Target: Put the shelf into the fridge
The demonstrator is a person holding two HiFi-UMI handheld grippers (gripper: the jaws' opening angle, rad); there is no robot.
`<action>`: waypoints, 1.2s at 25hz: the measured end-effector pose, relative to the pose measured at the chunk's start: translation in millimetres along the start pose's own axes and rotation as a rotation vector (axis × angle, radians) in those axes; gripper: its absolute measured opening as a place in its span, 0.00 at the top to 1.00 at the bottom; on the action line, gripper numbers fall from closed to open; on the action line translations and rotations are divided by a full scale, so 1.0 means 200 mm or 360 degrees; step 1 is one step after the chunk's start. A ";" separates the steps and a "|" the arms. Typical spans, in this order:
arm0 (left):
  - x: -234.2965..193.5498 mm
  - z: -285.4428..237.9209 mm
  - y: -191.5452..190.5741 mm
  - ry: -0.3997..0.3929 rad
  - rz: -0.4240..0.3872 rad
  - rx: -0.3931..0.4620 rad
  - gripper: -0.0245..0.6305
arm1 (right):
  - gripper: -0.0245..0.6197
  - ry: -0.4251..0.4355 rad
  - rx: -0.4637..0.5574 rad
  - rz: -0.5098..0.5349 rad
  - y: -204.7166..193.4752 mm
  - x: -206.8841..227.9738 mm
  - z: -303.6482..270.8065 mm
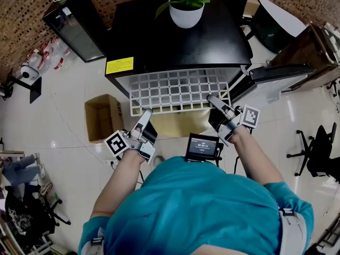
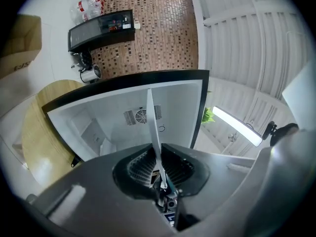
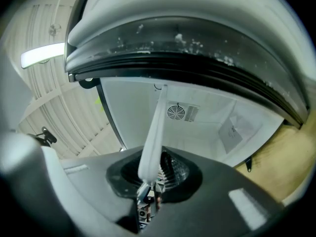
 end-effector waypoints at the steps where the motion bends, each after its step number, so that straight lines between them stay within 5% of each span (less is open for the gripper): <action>1: 0.01 0.00 0.00 -0.0004 -0.0014 -0.0007 0.93 | 0.90 -0.0004 -0.0003 0.0015 0.00 -0.01 0.00; 15: 0.08 -0.15 0.15 -0.0079 -0.0072 -0.0070 0.90 | 0.89 0.0087 0.0042 -0.0002 0.10 -0.09 -0.11; 30: 0.06 -0.31 0.22 -0.0067 -0.0024 0.0033 0.89 | 0.88 0.0187 0.0389 0.0022 0.21 -0.16 -0.20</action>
Point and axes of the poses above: the fingertips, and each gripper's own axes: z backward along the fingers, x to its right, y out of its top, the point moved 5 cm from there along z, backward along the fingers, and after that the axes turned 10 degrees about -z, right-handed, at the moved point
